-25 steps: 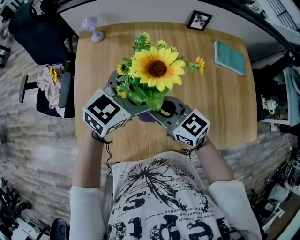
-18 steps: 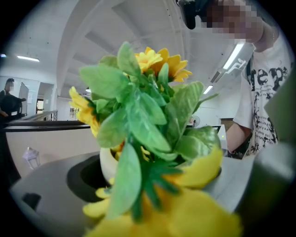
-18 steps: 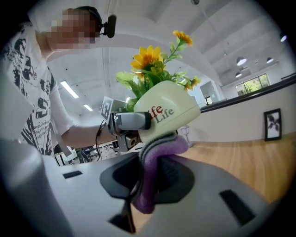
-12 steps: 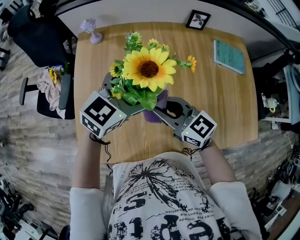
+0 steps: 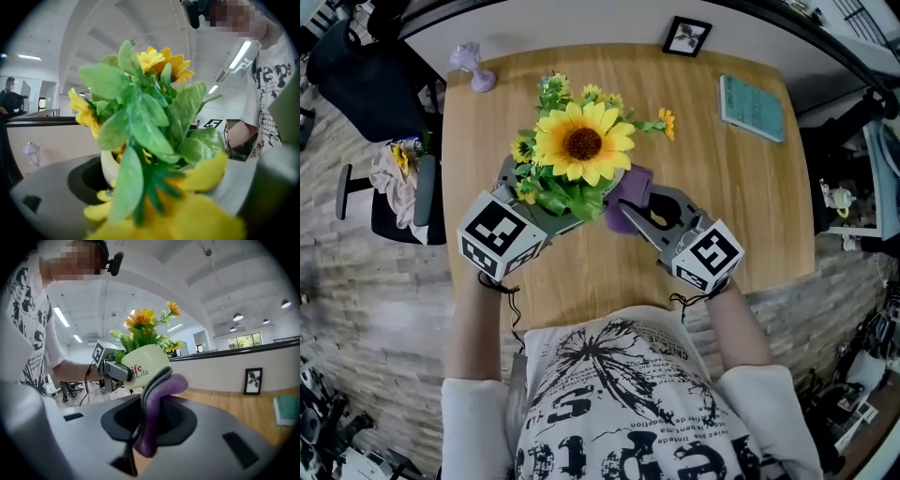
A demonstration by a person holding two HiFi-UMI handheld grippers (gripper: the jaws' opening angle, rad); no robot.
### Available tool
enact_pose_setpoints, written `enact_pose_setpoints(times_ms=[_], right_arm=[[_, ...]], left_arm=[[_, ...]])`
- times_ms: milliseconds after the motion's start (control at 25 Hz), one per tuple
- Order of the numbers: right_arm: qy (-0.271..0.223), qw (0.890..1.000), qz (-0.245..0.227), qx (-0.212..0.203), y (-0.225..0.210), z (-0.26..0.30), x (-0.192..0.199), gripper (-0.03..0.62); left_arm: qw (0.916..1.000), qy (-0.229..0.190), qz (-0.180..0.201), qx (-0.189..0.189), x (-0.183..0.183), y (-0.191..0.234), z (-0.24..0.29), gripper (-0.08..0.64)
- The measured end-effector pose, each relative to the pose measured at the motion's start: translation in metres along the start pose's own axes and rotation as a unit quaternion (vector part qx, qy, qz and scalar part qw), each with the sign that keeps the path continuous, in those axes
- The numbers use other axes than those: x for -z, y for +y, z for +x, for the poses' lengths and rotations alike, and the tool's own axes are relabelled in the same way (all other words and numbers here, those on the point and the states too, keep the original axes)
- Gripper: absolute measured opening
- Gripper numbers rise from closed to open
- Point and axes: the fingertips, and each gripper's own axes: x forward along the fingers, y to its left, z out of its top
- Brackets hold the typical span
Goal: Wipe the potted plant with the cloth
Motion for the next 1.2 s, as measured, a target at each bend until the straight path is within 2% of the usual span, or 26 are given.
enact_pose_setpoints(times_ms=[240, 480, 760, 880, 1040, 1200], right_arm=[[-0.026, 0.997, 0.029, 0.067, -0.037, -0.010, -0.004, 0.075], [-0.009, 0.993, 0.017, 0.118, -0.063, -0.022, 0.001, 0.075], [0.009, 0.974, -0.011, 0.226, -0.106, -0.052, 0.009, 0.075], [-0.006, 0.971, -0.017, 0.240, -0.115, -0.054, 0.003, 0.075], [-0.008, 0.971, -0.030, 0.238, -0.121, -0.047, 0.003, 0.075], [-0.008, 0.974, -0.017, 0.228, -0.129, -0.040, 0.013, 0.075]], left_arm=[[0.9997, 0.026, 0.005, -0.001, 0.021, 0.006, 0.001, 0.529], [0.9991, 0.040, -0.005, -0.010, 0.047, 0.009, 0.014, 0.529], [0.9969, 0.069, -0.026, -0.027, 0.104, 0.012, 0.056, 0.529], [0.9970, 0.069, -0.035, -0.011, 0.127, 0.012, 0.070, 0.529], [0.9963, 0.065, -0.057, -0.001, 0.151, 0.012, 0.084, 0.529], [0.9943, 0.095, -0.048, -0.002, 0.179, 0.009, 0.098, 0.529]])
